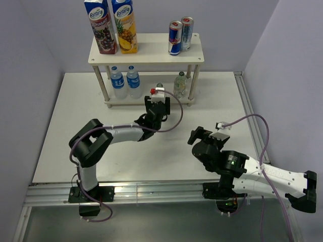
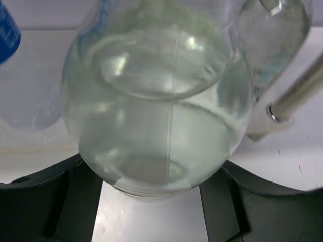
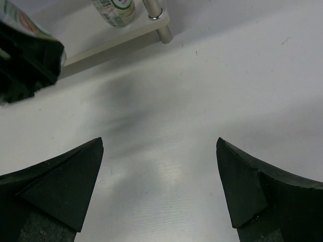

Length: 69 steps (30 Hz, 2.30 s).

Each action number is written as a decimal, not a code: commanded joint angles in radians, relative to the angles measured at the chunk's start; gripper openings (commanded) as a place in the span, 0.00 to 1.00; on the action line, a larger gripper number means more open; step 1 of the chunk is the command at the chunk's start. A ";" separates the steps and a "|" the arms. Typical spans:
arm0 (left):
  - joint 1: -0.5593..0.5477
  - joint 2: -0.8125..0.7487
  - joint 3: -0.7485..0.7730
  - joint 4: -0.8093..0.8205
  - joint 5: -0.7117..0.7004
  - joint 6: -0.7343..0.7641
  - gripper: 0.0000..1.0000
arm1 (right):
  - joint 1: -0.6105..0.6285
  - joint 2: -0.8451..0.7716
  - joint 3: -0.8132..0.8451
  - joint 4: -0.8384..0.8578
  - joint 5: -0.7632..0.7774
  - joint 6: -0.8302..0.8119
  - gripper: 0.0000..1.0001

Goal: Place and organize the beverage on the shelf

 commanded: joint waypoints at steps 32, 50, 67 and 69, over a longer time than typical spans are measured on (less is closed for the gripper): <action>0.182 0.367 0.474 0.021 0.381 -0.028 0.00 | 0.007 0.001 -0.101 0.128 0.080 -0.027 1.00; 0.125 0.312 0.419 0.033 0.256 0.057 0.99 | 0.005 0.026 -0.110 0.156 0.080 -0.029 1.00; -0.025 -0.107 0.008 -0.086 0.023 -0.028 0.99 | 0.007 0.043 -0.104 0.176 0.077 -0.059 1.00; -0.074 -0.183 -0.012 -0.262 -0.002 -0.112 0.99 | 0.008 0.029 -0.101 0.186 0.073 -0.072 1.00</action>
